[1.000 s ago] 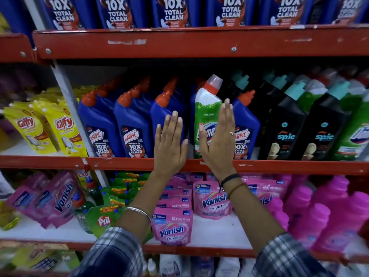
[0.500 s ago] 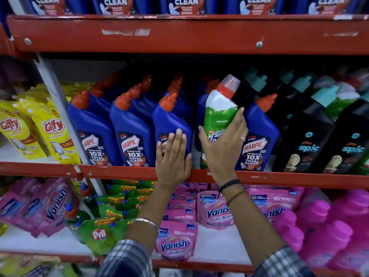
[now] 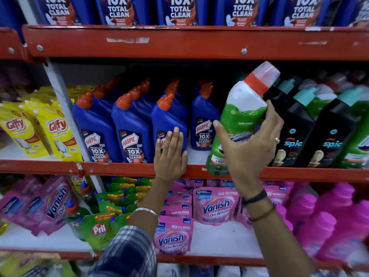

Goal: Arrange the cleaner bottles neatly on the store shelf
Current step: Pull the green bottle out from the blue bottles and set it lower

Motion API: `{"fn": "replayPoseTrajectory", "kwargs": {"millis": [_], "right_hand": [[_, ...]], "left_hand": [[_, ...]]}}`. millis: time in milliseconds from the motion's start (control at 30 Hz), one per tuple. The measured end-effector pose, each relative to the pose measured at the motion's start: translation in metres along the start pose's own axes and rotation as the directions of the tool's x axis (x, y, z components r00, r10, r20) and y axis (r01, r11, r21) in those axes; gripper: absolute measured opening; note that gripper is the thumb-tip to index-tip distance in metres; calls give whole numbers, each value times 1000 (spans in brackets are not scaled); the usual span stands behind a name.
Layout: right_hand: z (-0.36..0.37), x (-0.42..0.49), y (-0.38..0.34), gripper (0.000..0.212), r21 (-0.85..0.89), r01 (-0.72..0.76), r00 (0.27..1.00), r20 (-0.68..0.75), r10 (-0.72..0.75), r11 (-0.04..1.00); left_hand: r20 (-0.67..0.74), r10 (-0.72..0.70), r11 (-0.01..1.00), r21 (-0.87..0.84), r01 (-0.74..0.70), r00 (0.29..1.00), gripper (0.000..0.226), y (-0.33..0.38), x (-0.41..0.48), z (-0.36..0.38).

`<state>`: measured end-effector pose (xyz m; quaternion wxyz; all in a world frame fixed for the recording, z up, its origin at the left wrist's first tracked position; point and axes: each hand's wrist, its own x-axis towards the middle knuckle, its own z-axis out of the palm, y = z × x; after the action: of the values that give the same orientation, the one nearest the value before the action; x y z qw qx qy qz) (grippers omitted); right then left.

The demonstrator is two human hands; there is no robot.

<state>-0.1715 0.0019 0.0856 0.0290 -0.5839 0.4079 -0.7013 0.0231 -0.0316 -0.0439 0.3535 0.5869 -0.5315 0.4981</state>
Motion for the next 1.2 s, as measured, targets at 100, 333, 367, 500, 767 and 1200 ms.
{"fn": "replayPoseTrajectory", "kwargs": {"millis": [100,333,367,500,767,1200], "right_hand": [[-20,-17,11,93,-41,-53,997,46,55,998],[-38,-79,64,88,-97,-165,969,171,179,982],[-38,-88,72,87,-103,-180,962,190,197,978],[-34,-118,100,88,-163,-269,912,274,306,949],[-21,-172,158,85,-272,-367,786,420,453,889],[-19,-202,190,84,-332,-390,695,506,511,859]], "left_hand": [[7,-27,1000,-2,27,1000,64,3,0,-1],[16,-62,998,-22,62,998,65,5,-1,-1],[16,-59,998,-25,60,998,66,5,-1,-1],[2,-49,998,-29,49,999,67,4,-3,0],[-20,-26,999,-41,25,999,63,3,-5,3],[-43,-22,999,-36,20,999,64,4,-5,4]]}}
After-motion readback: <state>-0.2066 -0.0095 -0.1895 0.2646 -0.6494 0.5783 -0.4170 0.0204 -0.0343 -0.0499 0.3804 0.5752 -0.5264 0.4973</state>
